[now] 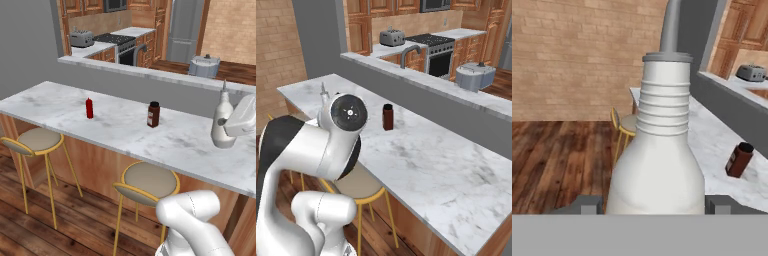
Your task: Move the oil and vinegar bottle and shaker from the cabinet to the dining counter.
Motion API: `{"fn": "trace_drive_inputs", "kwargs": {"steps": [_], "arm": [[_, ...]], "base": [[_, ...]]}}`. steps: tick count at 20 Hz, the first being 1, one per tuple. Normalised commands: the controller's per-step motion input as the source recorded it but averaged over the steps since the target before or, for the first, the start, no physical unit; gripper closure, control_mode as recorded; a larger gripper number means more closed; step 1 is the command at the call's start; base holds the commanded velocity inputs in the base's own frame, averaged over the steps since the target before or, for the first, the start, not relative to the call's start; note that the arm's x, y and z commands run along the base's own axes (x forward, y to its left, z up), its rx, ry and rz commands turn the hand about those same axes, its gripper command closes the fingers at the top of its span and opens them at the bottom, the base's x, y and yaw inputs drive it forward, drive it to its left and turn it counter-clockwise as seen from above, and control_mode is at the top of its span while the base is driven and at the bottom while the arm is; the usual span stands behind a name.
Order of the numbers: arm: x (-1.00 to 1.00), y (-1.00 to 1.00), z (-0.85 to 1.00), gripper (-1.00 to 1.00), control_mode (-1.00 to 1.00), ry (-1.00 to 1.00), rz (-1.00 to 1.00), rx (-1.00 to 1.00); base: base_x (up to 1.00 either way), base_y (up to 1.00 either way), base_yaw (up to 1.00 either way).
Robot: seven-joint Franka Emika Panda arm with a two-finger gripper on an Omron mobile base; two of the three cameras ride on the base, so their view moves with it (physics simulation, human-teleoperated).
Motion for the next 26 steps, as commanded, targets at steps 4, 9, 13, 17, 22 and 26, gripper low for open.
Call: {"fn": "trace_drive_inputs", "kwargs": {"steps": [4, 9, 13, 17, 22, 26], "arm": [[0.33, -0.23, -0.33, 1.0, -1.0, -0.16, 0.03, -0.01], [0.42, -0.15, -0.38, 1.0, -1.0, -0.16, 0.0, 0.0], [0.52, -0.1, -0.37, 1.0, -1.0, -0.1, 0.0, 0.0], [0.48, -0.1, -0.36, 1.0, -1.0, -0.11, 0.0, 0.0], [0.52, -0.17, -0.24, 1.0, -1.0, -0.01, 0.0, 0.06], [0.46, -0.22, -0.12, 1.0, -1.0, 0.0, 0.04, 0.11]], "base": [[0.0, 0.0, 0.0], [0.0, 0.0, 0.0], [0.0, 0.0, 0.0], [0.0, 0.0, 0.0], [0.0, 0.0, 0.0], [0.0, 0.0, 0.0]]}}
